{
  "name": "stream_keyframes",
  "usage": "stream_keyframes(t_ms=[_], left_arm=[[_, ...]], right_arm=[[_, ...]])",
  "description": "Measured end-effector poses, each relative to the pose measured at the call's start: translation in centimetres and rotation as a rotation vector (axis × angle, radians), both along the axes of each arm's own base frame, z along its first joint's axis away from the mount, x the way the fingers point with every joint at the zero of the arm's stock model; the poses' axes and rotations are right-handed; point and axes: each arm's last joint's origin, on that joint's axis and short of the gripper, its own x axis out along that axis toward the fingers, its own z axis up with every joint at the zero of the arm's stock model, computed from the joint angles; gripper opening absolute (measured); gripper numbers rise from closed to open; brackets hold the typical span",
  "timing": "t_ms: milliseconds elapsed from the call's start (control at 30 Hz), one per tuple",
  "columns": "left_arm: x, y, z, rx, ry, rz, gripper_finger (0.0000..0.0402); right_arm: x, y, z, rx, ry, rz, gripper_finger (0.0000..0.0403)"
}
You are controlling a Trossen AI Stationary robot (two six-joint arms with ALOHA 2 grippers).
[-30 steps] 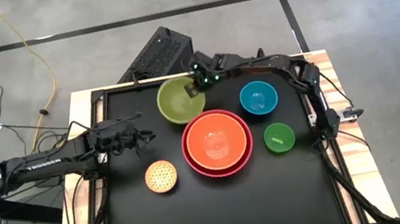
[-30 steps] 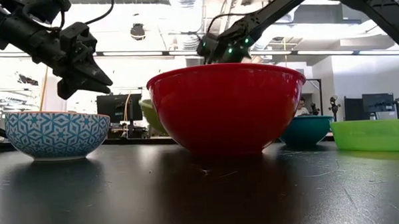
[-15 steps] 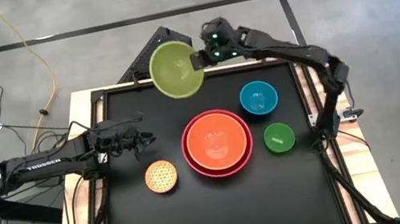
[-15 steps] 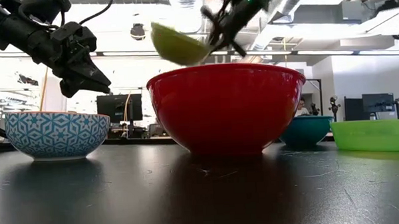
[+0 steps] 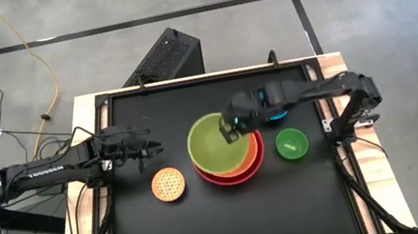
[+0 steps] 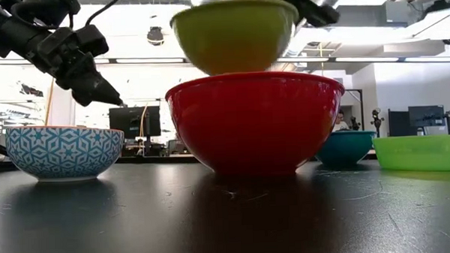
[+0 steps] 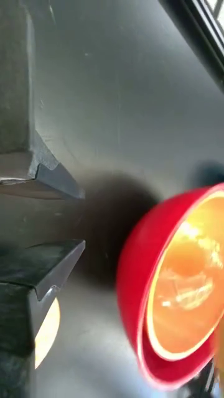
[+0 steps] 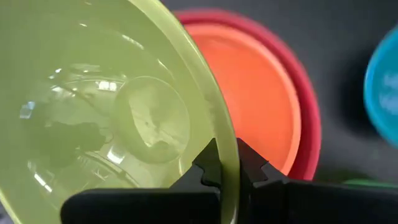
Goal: Nest bowls inside each other
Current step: Stack the light green bowl on top of the orange bowl
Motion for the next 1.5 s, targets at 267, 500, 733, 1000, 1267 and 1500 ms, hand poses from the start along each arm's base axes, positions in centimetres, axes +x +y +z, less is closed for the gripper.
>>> stream_keyframes(t_ms=[267,500,733,1000,1267,1500], left_arm=[[0.1,-0.1,0.1,0.011,-0.009,-0.046,0.0103],[0.1,-0.2,0.1,-0.034,-0.016,-0.055,0.0103],[0.1,-0.2,0.1,-0.077,-0.021,-0.029,0.0103],[0.1,-0.1,0.1,-0.109,-0.025,0.016,0.0103],[0.1,0.1,0.1,-0.12,-0.028,0.071,0.0103],[0.1,0.1,0.3,-0.123,-0.055,0.089,0.0103]], right_arm=[[0.5,0.6,-5.0,0.027,0.021,-0.14,0.002],[0.6,-1.2,-7.1,0.044,0.024,-0.177,0.002],[0.3,-1.8,-8.3,0.057,0.063,-0.149,0.002],[0.1,-1.8,-8.9,0.046,0.082,-0.133,0.0031],[0.1,-1.8,-8.9,0.039,0.087,-0.116,0.0066],[0.0,-1.8,-8.9,0.028,0.104,-0.098,0.009]])
